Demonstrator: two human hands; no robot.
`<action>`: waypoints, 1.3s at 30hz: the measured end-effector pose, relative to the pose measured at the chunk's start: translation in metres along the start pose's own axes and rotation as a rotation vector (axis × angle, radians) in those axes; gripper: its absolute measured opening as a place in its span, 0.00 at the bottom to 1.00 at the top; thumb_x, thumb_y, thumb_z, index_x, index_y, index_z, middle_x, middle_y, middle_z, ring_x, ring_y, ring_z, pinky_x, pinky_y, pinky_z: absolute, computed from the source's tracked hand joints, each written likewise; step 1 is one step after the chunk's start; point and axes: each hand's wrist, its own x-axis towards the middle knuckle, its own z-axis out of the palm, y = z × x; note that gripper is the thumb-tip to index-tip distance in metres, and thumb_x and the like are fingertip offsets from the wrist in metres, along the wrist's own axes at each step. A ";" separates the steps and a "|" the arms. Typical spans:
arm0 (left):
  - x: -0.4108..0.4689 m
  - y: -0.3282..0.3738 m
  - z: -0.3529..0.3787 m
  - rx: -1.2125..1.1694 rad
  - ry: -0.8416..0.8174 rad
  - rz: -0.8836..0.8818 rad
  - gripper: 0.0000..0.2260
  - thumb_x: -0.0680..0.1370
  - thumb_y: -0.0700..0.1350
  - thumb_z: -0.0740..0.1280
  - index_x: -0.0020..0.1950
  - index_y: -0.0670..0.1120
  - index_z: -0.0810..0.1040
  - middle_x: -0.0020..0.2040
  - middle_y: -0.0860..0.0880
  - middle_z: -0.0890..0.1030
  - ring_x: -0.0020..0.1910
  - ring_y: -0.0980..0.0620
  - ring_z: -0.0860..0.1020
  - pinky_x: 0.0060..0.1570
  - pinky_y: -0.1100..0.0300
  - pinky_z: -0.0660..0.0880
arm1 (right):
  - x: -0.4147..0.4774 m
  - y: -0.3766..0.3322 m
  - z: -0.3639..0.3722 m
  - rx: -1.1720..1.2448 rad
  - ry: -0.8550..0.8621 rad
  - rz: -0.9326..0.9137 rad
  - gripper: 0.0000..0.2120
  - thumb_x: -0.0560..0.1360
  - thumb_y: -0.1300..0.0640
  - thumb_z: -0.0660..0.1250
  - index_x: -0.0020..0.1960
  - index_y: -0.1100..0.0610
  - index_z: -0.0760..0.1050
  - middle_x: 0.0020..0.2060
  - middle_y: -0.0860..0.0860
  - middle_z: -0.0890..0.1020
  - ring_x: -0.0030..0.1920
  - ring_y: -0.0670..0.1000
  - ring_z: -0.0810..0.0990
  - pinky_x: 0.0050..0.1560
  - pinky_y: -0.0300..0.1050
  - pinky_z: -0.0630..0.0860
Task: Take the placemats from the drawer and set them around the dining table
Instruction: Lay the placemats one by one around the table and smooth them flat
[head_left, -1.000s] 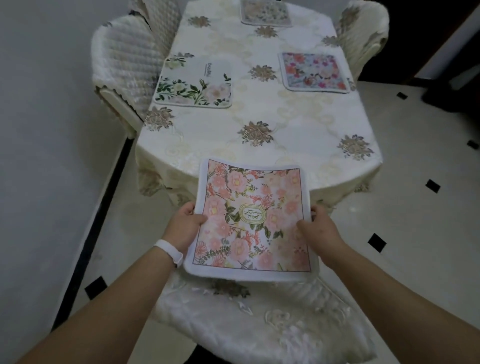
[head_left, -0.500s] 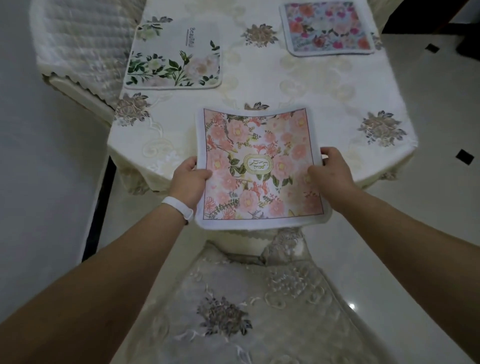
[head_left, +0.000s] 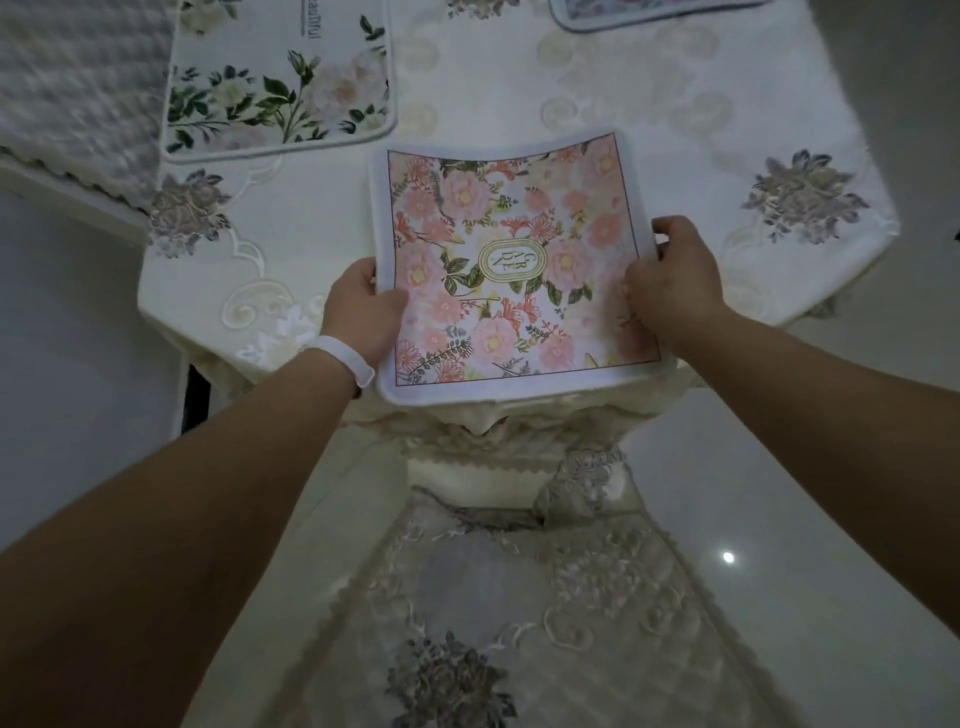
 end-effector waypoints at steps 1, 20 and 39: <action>0.003 0.000 0.001 0.016 0.007 0.021 0.12 0.76 0.39 0.64 0.59 0.47 0.78 0.49 0.48 0.81 0.46 0.49 0.80 0.47 0.56 0.79 | 0.003 0.002 0.002 0.000 0.008 -0.005 0.22 0.75 0.61 0.60 0.70 0.54 0.67 0.54 0.51 0.79 0.46 0.53 0.78 0.45 0.44 0.74; 0.047 -0.009 0.046 0.721 -0.001 0.608 0.23 0.78 0.50 0.59 0.71 0.42 0.67 0.73 0.38 0.65 0.72 0.38 0.62 0.71 0.41 0.60 | 0.029 -0.009 0.056 -0.577 -0.099 -0.599 0.27 0.79 0.47 0.58 0.75 0.55 0.62 0.76 0.58 0.61 0.76 0.59 0.58 0.76 0.59 0.52; 0.132 0.028 0.075 0.982 -0.027 0.476 0.31 0.78 0.65 0.45 0.79 0.55 0.49 0.80 0.50 0.47 0.78 0.48 0.45 0.75 0.44 0.45 | 0.113 -0.038 0.077 -0.753 -0.162 -0.521 0.35 0.77 0.33 0.43 0.80 0.47 0.45 0.80 0.49 0.46 0.80 0.55 0.44 0.77 0.58 0.41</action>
